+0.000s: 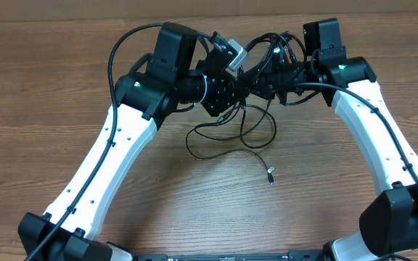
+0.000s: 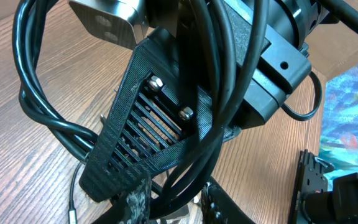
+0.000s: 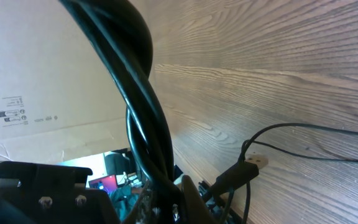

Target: Untangle cables

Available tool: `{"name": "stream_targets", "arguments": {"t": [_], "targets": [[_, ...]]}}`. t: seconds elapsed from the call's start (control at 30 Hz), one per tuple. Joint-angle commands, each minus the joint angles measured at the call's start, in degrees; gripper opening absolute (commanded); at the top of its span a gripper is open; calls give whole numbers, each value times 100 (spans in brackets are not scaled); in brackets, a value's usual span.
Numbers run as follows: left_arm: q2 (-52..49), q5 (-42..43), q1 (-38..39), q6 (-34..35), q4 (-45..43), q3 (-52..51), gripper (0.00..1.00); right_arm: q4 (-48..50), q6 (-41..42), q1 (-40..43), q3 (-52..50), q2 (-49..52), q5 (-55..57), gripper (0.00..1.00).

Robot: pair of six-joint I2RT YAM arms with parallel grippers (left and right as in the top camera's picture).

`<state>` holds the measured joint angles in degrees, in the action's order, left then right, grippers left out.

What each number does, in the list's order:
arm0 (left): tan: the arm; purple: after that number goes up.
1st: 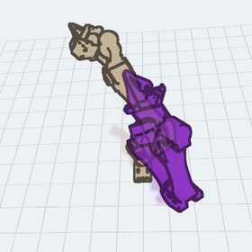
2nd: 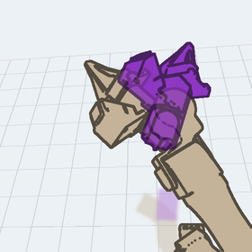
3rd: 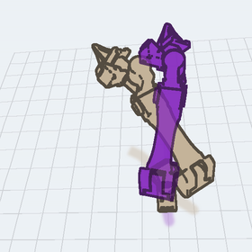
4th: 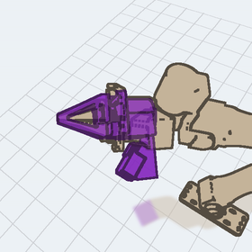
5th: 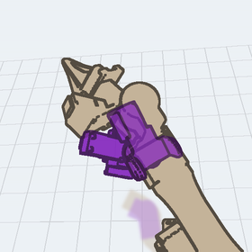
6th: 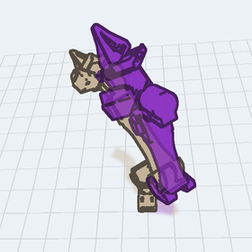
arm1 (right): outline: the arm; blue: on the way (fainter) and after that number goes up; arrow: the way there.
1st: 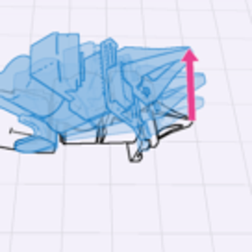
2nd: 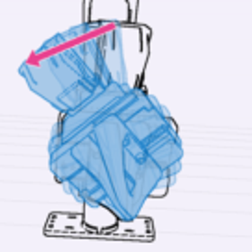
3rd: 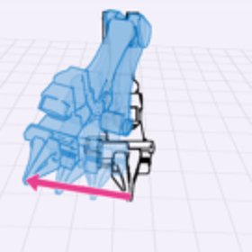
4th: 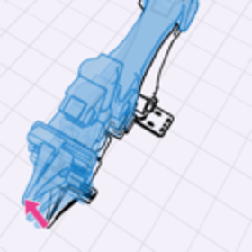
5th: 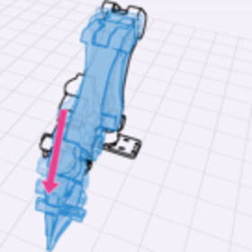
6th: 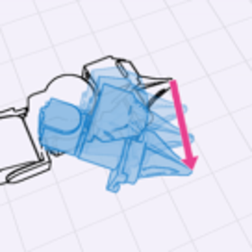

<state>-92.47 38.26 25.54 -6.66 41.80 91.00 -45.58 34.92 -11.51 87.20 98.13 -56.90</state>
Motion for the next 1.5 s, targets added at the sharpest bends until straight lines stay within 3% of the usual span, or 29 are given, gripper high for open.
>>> {"name": "stream_targets", "arguments": {"t": [0.0,0.2,0.27,0.33,0.4,0.7,0.9,1.07,1.3,1.4,1.47], "targets": [[136,-210,55,-170,-101,-22,29,42,-46,0,24,-26,-238,4],[-63,-866,219,-142,-369,-22,28,42,-50,-4,24,-26,-260,4],[-105,-868,223,-144,-420,-22,19,39,-70,-4,24,-26,-258,4],[-107,-933,214,-142,-433,-22,4,20,-94,-2,24,-26,-216,4],[-85,-1058,146,-24,-459,-20,4,-70,-223,-4,24,-26,-2,4],[337,-2850,-87,975,-409,-9,4,-1429,-177,-4,20,-26,4030,4],[455,-4201,-90,1443,-105,-9,4,-1790,-44,-4,20,-26,5534,4],[452,-5639,-90,2389,476,-9,4,-1814,-48,-4,20,-26,5877,4],[452,-5617,-90,2555,776,-9,4,-1685,-942,-223,20,-26,4883,4],[452,-5563,-118,2710,826,-9,5,-1550,-1491,-671,20,-26,4513,16],[452,-5302,-262,2865,866,-9,9,-1403,-1928,-984,20,-26,4061,45]]}}
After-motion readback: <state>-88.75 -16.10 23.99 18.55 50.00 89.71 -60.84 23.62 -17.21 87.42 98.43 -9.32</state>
